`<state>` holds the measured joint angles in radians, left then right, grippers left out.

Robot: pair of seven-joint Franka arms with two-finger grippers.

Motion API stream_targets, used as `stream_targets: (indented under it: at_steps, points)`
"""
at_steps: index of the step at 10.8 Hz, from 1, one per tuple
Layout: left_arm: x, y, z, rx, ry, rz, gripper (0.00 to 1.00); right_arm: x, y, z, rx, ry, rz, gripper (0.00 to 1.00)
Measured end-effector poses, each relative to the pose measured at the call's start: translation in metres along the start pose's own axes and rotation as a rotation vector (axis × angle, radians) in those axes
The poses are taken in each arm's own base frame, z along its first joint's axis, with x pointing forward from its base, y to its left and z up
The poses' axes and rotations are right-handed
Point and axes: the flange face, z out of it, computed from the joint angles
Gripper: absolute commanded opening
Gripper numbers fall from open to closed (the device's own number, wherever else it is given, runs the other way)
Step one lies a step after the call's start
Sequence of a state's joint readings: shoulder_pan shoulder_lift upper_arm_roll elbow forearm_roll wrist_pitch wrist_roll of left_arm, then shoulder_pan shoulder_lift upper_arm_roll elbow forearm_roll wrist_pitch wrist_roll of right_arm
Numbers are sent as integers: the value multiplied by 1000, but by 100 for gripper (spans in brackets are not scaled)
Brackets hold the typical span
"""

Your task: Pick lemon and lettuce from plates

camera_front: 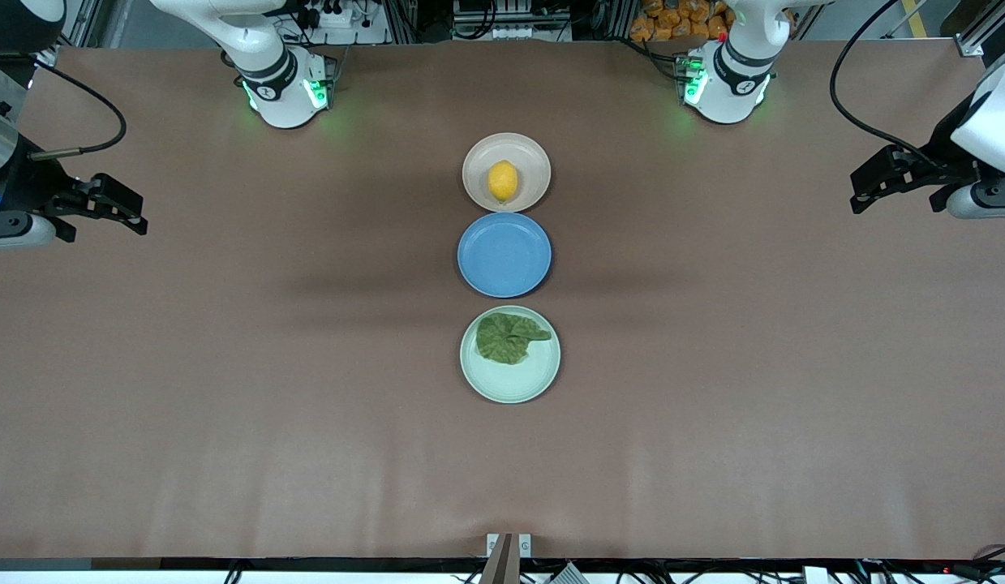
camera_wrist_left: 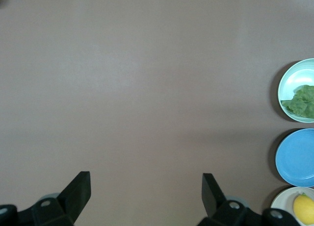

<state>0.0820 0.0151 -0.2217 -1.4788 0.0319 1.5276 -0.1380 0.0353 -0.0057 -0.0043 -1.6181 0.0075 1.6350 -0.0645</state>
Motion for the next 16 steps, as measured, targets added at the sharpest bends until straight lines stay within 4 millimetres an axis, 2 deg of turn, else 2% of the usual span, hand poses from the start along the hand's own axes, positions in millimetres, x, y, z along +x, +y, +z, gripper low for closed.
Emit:
stream_targets:
  at_steps: [3, 5, 7, 8, 10, 13, 16]
  points:
    - [0, 0, 0, 0, 0, 0, 100, 0, -3, 0, 0, 0, -5, 100]
    - [2, 0, 7, -2, -14, 1, 100, 0, -5, 0, 0, 0, -9, 100]
    - [13, 8, 31, -34, -49, 10, 100, 1, -6, 1, 0, -2, -12, 100]
    - [22, 18, 49, -44, -57, 27, 100, 1, -12, 2, 1, -5, -21, 100]
    - [40, 53, 85, -64, -42, 80, 100, 4, -32, 8, 2, -14, -57, 100]
    - [57, 123, 140, -115, -6, 174, 100, 8, -70, 27, 4, -62, -123, 100]
    - [63, 198, 198, -170, 34, 248, 100, 5, -141, 57, 21, -131, -238, 100]
